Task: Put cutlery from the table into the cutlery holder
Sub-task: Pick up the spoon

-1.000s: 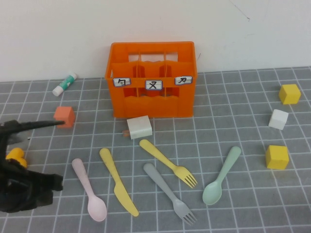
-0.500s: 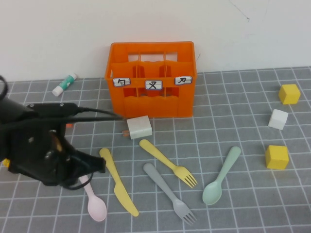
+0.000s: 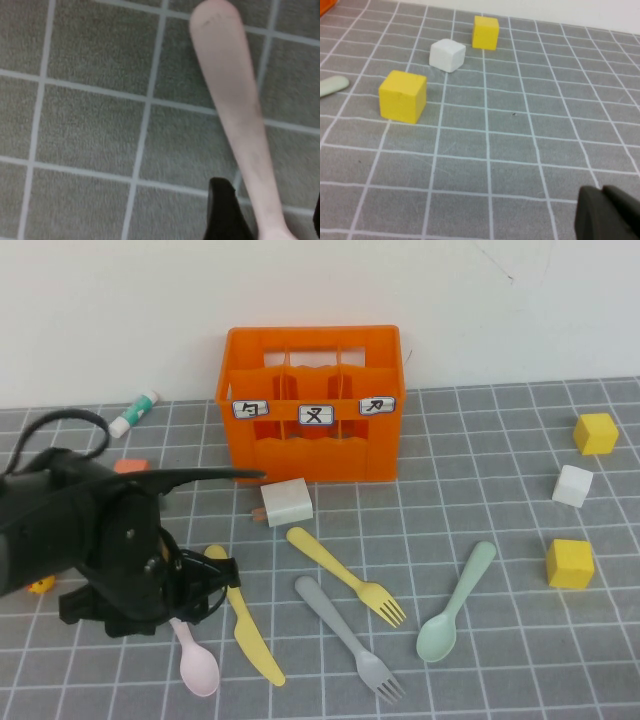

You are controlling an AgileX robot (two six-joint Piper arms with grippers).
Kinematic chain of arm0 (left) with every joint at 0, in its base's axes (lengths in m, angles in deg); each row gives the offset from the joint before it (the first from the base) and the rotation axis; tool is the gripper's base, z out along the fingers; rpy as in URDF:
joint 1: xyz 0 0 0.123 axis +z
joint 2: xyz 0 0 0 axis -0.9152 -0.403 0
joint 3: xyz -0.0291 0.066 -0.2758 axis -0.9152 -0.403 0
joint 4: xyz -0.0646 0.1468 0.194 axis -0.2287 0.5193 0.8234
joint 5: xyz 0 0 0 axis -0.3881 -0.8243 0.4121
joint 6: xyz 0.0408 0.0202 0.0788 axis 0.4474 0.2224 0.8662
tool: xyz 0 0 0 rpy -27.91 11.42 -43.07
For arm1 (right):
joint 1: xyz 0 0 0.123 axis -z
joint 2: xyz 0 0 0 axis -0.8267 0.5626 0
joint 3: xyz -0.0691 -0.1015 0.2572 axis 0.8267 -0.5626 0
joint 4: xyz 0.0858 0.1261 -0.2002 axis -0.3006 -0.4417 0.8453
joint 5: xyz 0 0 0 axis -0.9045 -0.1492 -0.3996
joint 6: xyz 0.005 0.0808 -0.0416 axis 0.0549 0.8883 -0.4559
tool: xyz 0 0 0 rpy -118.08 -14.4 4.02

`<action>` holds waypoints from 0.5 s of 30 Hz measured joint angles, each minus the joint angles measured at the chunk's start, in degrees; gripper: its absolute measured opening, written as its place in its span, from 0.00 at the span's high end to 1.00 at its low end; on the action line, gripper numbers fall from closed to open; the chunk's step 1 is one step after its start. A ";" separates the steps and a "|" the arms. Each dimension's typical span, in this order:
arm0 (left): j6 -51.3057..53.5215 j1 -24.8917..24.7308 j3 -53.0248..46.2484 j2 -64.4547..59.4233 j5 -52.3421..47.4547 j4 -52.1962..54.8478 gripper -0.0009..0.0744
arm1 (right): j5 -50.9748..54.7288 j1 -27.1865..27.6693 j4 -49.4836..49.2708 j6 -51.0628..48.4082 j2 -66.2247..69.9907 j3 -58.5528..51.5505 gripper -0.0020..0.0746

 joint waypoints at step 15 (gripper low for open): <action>-4.37 0.00 0.59 -5.81 3.78 3.90 0.70 | 0.00 0.00 0.00 0.00 0.00 0.00 0.98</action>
